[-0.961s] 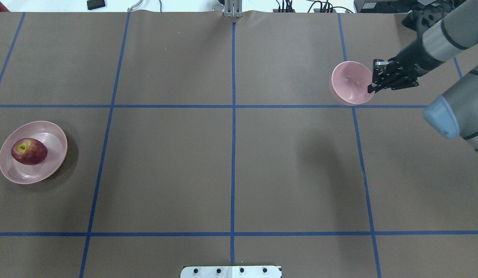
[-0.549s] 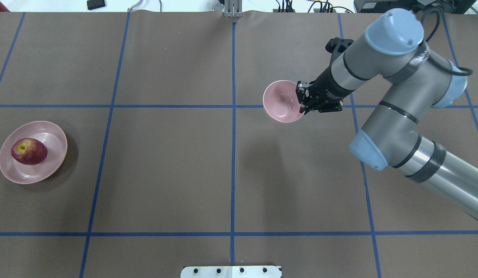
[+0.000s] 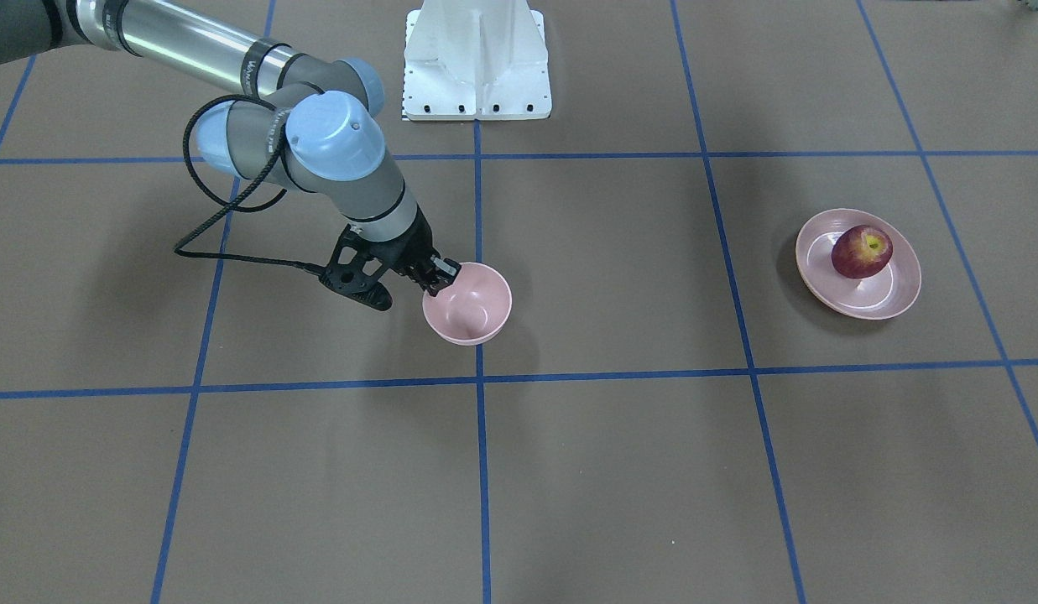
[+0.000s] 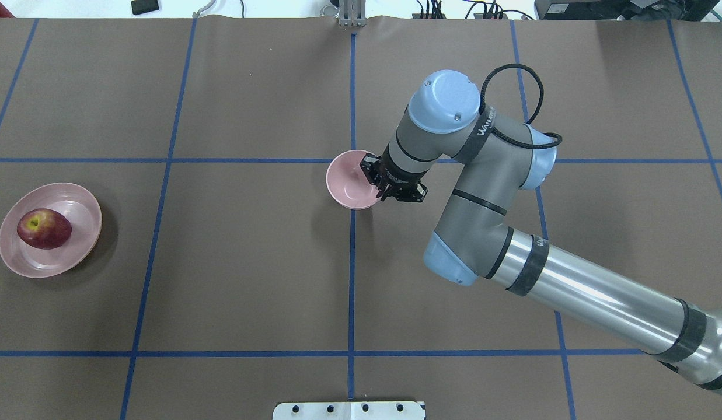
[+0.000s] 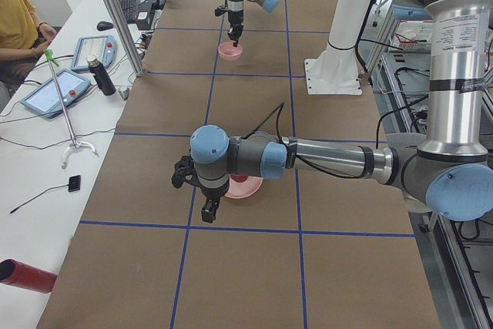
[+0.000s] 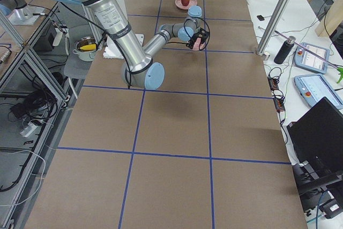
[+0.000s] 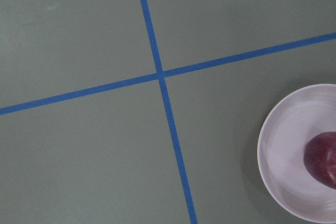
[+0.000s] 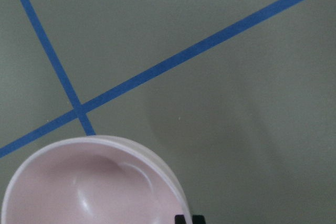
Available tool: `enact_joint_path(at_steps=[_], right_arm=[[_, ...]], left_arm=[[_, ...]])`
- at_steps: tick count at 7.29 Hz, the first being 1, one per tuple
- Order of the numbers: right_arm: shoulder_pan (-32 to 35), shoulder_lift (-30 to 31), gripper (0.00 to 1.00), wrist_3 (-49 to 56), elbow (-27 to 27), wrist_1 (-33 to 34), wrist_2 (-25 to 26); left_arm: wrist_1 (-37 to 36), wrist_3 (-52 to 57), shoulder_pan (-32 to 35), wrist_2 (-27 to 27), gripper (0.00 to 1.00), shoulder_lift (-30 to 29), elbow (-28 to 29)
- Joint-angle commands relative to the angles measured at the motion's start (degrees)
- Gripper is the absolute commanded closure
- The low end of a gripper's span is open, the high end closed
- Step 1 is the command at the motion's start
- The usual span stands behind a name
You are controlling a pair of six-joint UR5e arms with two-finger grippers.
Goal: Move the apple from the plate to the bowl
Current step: 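Carry the pink bowl with the right gripper to the table center, then release the pink bowl and withdraw the right gripper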
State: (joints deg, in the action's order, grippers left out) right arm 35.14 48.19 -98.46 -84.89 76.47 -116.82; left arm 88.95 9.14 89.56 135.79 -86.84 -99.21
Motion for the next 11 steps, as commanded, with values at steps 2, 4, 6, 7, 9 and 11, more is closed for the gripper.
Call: enact_joint_path(at_steps=[2,4,6,7,9,11], right_arm=[[-1.9,-1.3,0.99,-1.0,1.8,-0.5,0.8],[-2.7,-0.9,0.42,-0.6,1.8,-1.2,4.0],[-2.5,-0.7,0.0,0.0,0.6,-2.5,4.9],[-0.1,-0.6,0.0,1.8,-1.5,-1.9,4.1],[4.8,0.1,0.0,10.9,-6.1,4.1,2.5],[13.1,4.5,0.0,22.6,-8.4,5.4,-4.6]], left_arm=[[0.0,0.0,0.0,0.0,0.01,0.0,0.0],[0.0,0.0,0.0,0.0,0.01,0.0,0.1],[-0.1,0.0,0.1,0.0,0.01,0.1,-0.4],[0.0,0.1,0.1,0.0,0.01,0.0,-0.5],[-0.1,0.0,0.0,-0.4,0.01,-0.2,-0.3],[-0.5,-0.8,-0.1,-0.6,0.01,-3.2,0.0]])
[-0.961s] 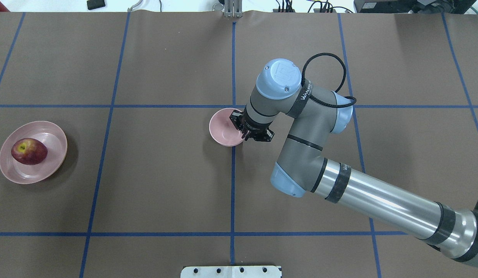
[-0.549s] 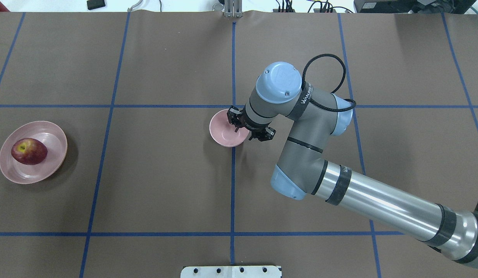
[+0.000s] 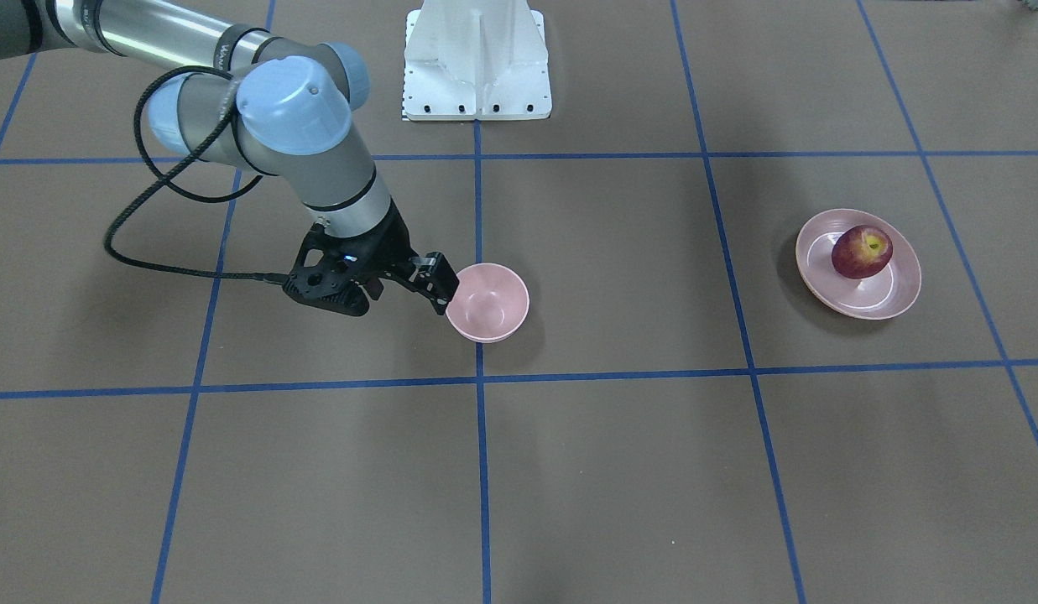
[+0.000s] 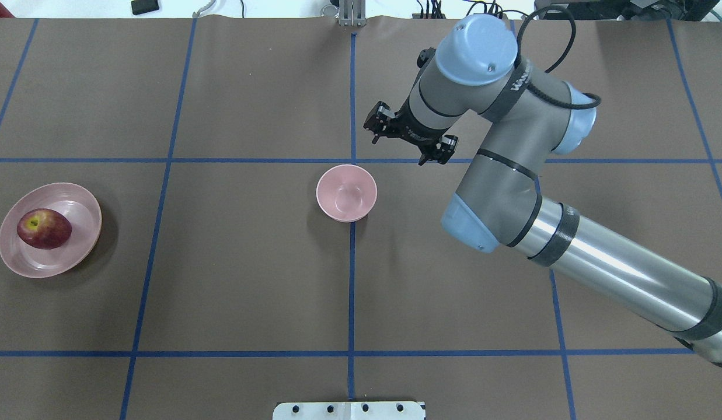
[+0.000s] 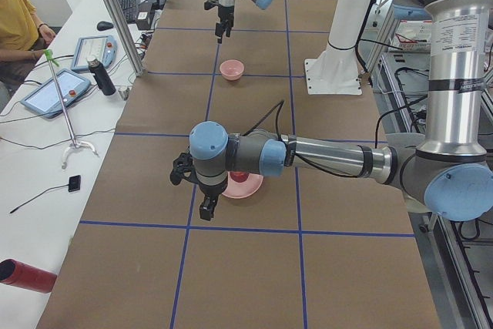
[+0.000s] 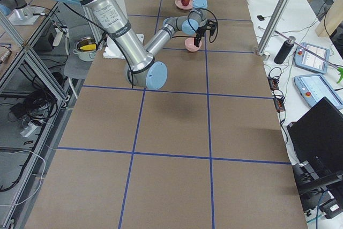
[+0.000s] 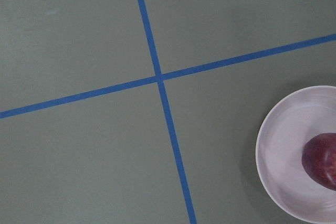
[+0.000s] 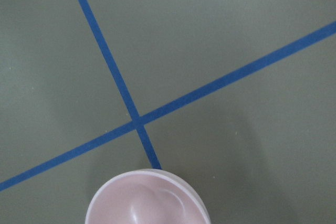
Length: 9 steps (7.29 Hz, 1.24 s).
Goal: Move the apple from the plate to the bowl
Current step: 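Release the pink bowl and withdraw the right gripper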
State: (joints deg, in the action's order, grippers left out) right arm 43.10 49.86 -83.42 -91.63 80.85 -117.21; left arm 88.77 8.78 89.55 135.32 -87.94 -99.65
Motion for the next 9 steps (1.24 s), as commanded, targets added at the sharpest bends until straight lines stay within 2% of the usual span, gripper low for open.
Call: enact_joint_path(at_steps=[1,4,6,8,9], right_arm=[[8.7,5.7,0.0,14.7,-2.5,1.1,-6.6],[21.9,14.8,0.0,37.3,-2.7,1.3,-14.9],[31.0,22.4,0.0,54.8,-2.7,1.4,-19.8],[38.3,31.7,0.0,75.0,-2.5,2.5,-18.8],[41.3,35.3,0.0,85.5,-2.4,4.3,-16.3]], left_arm=[[-0.8,-0.4,0.0,0.4,0.01,-2.8,0.7],[1.6,-0.3,-0.2,0.5,0.01,-2.0,-0.9],[6.7,-0.3,-1.9,0.3,0.01,-2.1,-0.4],[8.7,-0.3,-4.1,0.5,0.01,-1.5,-0.4],[8.8,-0.4,-4.2,0.5,0.01,-1.4,-0.4]])
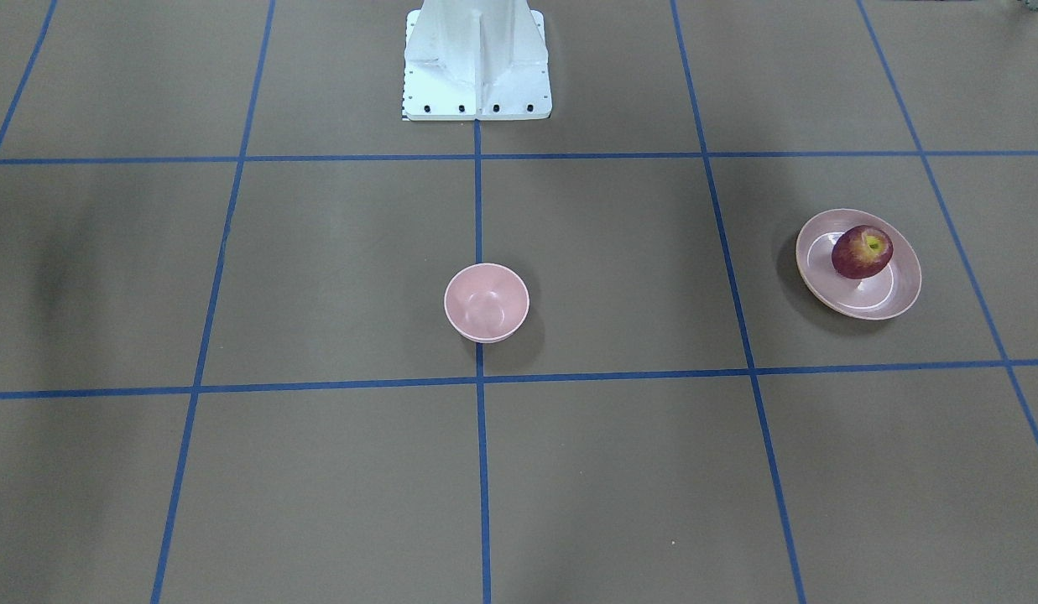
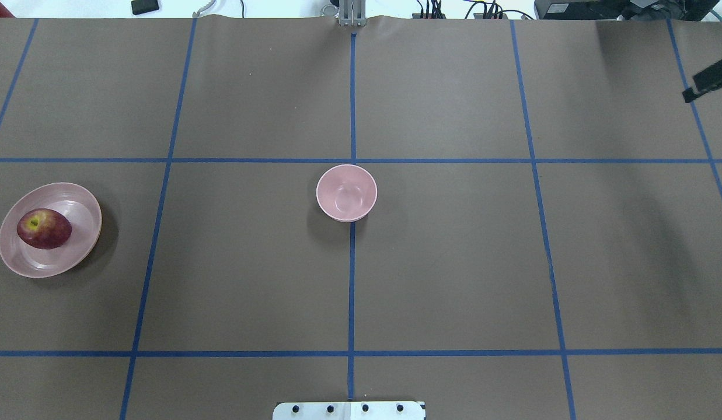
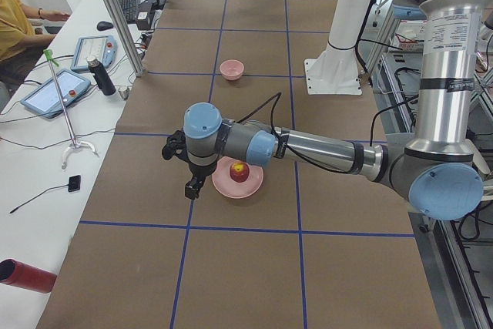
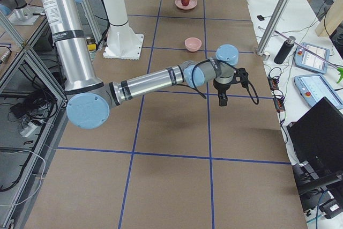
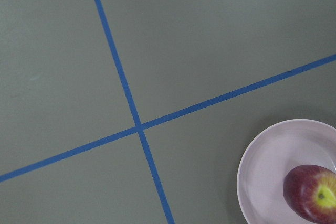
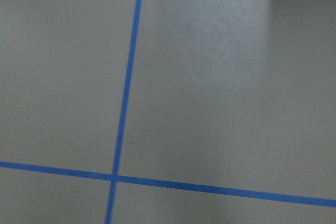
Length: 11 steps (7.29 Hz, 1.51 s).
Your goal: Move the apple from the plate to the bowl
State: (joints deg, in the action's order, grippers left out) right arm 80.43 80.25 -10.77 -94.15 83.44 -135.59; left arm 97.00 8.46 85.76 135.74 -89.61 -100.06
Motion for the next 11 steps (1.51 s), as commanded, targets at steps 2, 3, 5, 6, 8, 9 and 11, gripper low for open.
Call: enact_joint_path(at_steps=[2,3,5,6,8,9,11], right_arm=[[5.2,10.5,0.0,21.7,0.1,1.5,7.7],[5.3,11.2,0.0,21.7,0.0,1.5,7.4],[5.3,11.4,0.0,21.4,0.0,1.4,7.4],[5.3,11.4,0.0,21.3,0.0,1.4,7.4],[5.3,11.4,0.0,20.8,-0.1,1.4,7.4],[5.3,11.4,0.0,20.7,-0.1,1.4,7.4],[5.3,11.3,0.0,20.6,0.2,1.4,7.5]], left_arm=[[6.0,-9.7,-4.3,-0.5,0.01,2.3,0.0],[14.2,-17.4,-7.8,-0.7,0.01,4.8,0.2],[22.1,-26.7,-15.5,-3.3,0.01,6.6,0.4],[23.7,-28.3,-19.3,-5.5,0.01,6.6,0.5],[28.4,-34.4,-24.8,-6.2,0.01,6.5,0.5],[31.7,-39.5,-28.2,-7.2,0.01,6.5,0.5],[32.5,-39.6,-30.7,-11.4,0.01,6.4,2.7]])
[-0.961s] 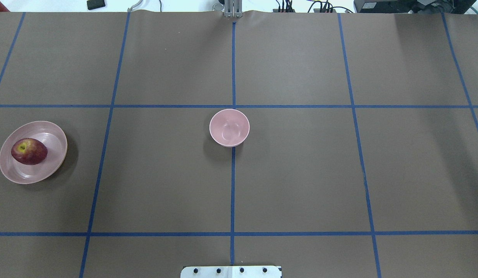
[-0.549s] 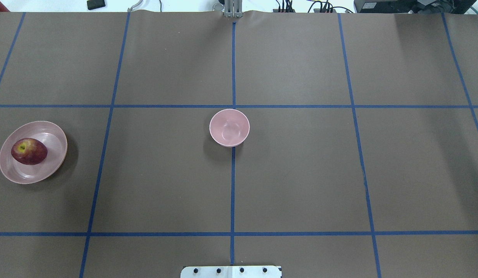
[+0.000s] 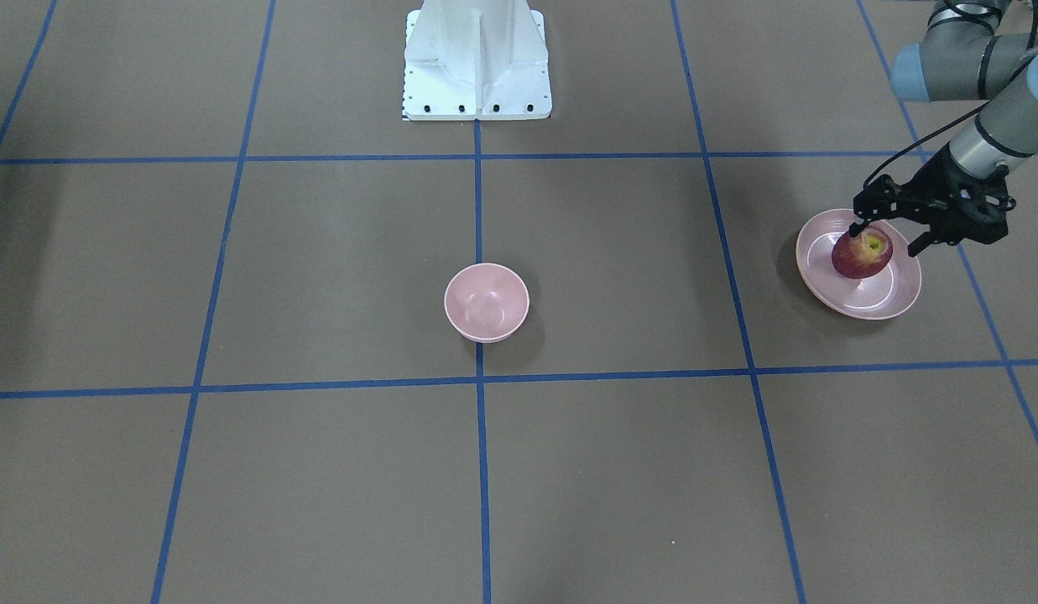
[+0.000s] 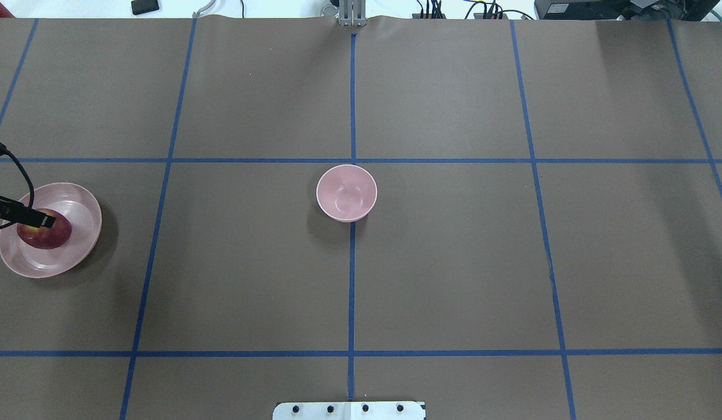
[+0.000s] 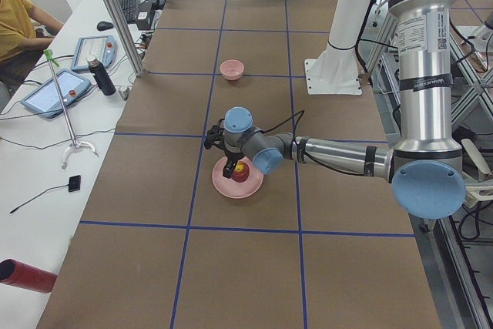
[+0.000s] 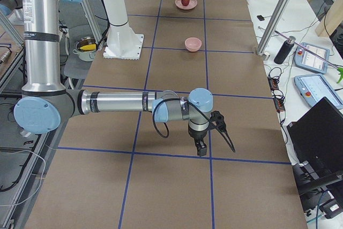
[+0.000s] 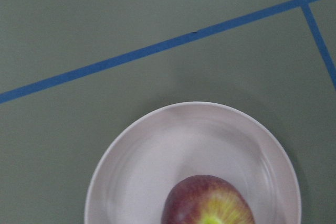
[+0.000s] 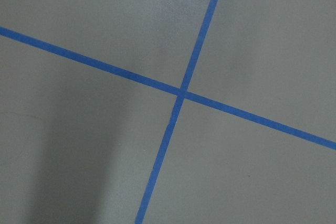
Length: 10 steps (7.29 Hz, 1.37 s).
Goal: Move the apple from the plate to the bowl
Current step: 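Lower the left gripper onto the red apple on the plate and grasp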
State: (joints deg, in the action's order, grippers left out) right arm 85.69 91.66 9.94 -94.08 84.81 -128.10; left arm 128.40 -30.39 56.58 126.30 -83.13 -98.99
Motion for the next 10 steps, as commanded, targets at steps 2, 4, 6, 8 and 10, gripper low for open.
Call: enact_joint_path(at_steps=[2,4,6,8,10], right_arm=[[-0.1,-0.1,0.0,-0.2,0.2,0.0,0.0],[-0.1,-0.1,0.0,-0.2,0.2,0.0,0.1],[-0.1,-0.1,0.0,-0.2,0.3,-0.1,0.1],[-0.1,-0.2,0.0,-0.3,0.3,-0.1,0.1],[-0.1,-0.2,0.0,-0.3,0.2,-0.1,0.1]], left_arm=[[4.5,-0.6,-1.6,-2.3,0.01,-0.5,5.3],[4.8,-1.4,-3.2,-1.8,0.01,-0.8,5.6],[4.8,-1.3,-3.6,-1.9,0.02,-0.8,6.0],[4.8,-1.2,-3.5,-1.9,0.65,-0.8,5.8],[4.0,-1.4,-3.1,-0.3,0.99,-0.9,2.1]])
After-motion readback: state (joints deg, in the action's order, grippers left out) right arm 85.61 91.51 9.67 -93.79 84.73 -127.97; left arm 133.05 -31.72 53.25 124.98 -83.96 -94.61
